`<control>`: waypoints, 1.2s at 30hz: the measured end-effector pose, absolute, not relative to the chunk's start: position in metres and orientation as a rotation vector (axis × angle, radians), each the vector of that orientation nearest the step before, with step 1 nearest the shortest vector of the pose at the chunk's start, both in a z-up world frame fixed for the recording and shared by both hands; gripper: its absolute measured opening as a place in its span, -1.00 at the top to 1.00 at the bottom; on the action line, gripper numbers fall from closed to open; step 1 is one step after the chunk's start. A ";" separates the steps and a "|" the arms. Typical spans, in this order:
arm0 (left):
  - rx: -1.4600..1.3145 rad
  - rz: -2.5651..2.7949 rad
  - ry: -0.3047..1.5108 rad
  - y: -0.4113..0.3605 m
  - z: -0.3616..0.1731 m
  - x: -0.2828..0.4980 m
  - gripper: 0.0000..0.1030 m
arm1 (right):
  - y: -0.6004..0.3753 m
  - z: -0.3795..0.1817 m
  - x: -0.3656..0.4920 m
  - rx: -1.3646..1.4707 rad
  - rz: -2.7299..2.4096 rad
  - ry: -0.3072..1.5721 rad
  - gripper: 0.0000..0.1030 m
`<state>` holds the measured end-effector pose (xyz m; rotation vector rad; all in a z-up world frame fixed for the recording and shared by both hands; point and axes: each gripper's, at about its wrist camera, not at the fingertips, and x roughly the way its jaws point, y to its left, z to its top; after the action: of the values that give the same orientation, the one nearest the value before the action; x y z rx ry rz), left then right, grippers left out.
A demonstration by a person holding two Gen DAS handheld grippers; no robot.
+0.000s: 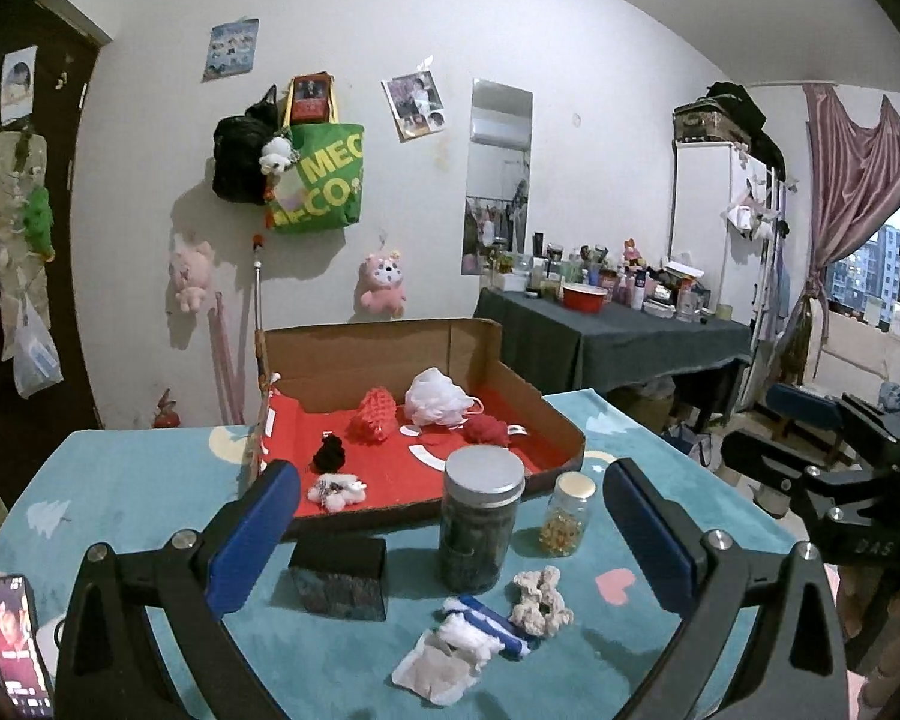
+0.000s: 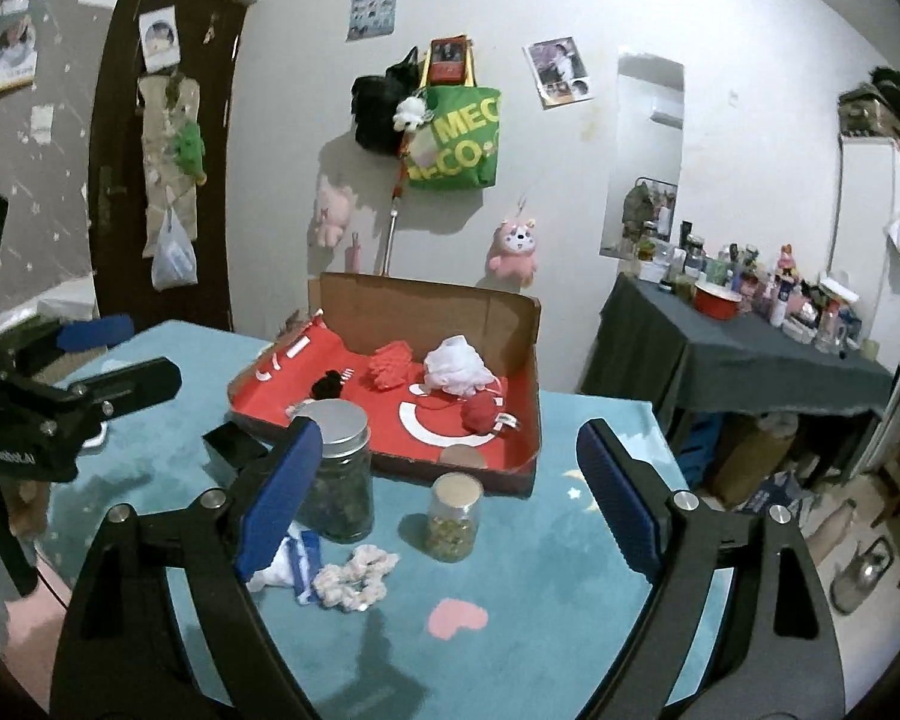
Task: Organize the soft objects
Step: 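Withdraw both open tools from the box back toward the table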
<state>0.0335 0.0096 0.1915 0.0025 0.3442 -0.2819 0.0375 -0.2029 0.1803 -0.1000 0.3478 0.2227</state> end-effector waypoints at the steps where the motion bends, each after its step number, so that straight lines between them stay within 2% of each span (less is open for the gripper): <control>1: -0.001 -0.282 0.342 0.009 0.189 0.030 -1.00 | -0.204 0.177 0.034 -0.088 0.224 0.346 -0.74; 14: -0.007 -0.246 0.361 -0.004 0.131 0.005 -1.00 | -0.203 0.119 0.005 -0.046 0.169 0.334 -0.74; 36: -0.046 -0.174 0.504 0.003 0.055 0.016 -1.00 | -0.206 0.021 0.013 0.017 0.101 0.499 -0.74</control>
<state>0.0158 0.0034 0.0549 -0.0461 0.5044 -0.1742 0.0131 -0.2057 0.0213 0.0166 0.4987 0.1012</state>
